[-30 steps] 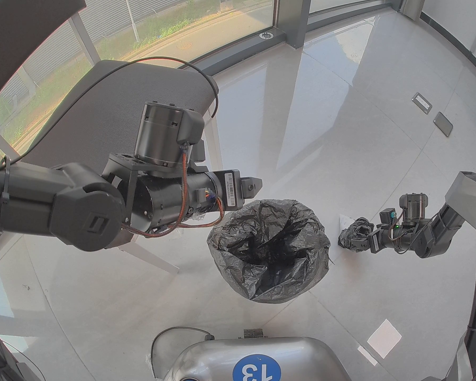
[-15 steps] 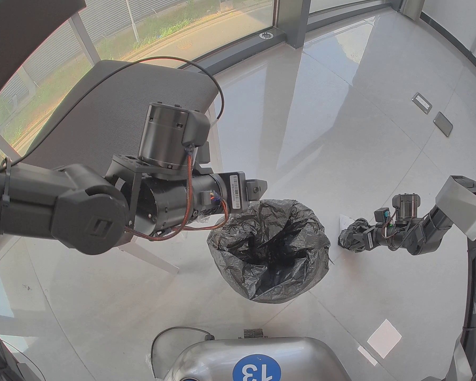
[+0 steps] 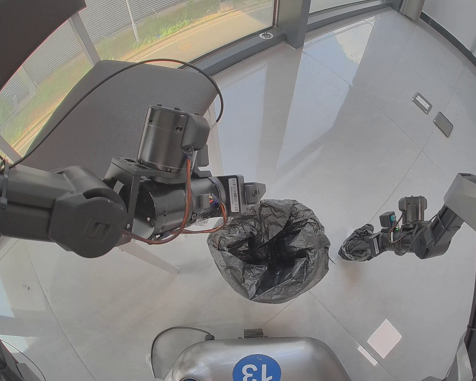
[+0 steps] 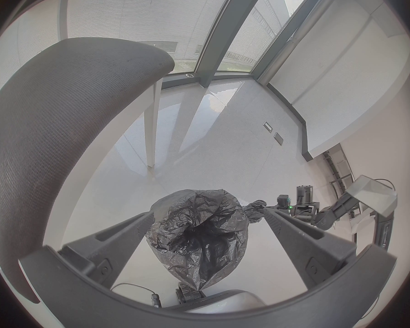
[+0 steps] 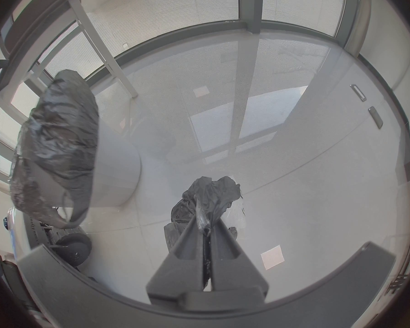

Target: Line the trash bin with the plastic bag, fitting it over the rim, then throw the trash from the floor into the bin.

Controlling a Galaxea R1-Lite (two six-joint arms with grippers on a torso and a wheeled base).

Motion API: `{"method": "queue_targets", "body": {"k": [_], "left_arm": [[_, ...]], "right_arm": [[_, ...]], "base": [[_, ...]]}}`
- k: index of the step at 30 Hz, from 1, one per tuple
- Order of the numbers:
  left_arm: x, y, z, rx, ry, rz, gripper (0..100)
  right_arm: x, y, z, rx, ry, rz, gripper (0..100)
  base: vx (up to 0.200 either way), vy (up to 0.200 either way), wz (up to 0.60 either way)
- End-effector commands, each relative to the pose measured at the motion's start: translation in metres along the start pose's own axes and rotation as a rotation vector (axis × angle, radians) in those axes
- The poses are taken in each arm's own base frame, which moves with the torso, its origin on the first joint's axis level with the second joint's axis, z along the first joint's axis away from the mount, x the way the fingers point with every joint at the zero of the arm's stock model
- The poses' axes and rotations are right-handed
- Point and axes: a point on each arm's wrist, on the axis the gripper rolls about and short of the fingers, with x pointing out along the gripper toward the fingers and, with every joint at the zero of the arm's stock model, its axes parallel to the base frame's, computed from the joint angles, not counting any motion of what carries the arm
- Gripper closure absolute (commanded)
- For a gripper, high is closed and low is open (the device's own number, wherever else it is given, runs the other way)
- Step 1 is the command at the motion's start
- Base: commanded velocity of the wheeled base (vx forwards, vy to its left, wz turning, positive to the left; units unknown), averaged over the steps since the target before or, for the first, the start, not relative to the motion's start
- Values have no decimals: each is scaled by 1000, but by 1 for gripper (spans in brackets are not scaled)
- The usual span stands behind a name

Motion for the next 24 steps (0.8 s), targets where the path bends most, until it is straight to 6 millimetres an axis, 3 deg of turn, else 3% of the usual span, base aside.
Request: {"method": "queue_targets", "body": {"k": [1, 3, 4, 5, 8, 16, 20, 24], "left_arm": [[-4, 4, -7, 0, 17, 16, 0], [-7, 6, -9, 0, 21, 20, 0], [-7, 6, -9, 0, 21, 20, 0], [-9, 9, -10, -2, 24, 26, 0], [-11, 13, -14, 1, 35, 36, 0], [-10, 21, -28, 16, 82, 67, 0], [-8, 23, -33, 33, 77, 65, 0], [-7, 22, -34, 43, 62, 57, 0]], "right_arm": [[-77, 11, 32, -67, -108, -39, 100], [-108, 20, 44, -105, -156, -48, 100], [-110, 20, 44, -106, -157, -48, 100], [-136, 30, 55, -137, -206, -52, 100], [-169, 51, 69, -185, -287, -34, 100], [-245, 110, 74, -287, -445, 93, 100], [-267, 136, 61, -327, -422, 203, 100], [-271, 149, 56, -352, -407, 263, 100]], "base": [[0, 0, 0], [0, 0, 0], [0, 0, 0], [0, 0, 0], [0, 0, 0], [0, 0, 0], [0, 0, 0], [0, 0, 0]]}}
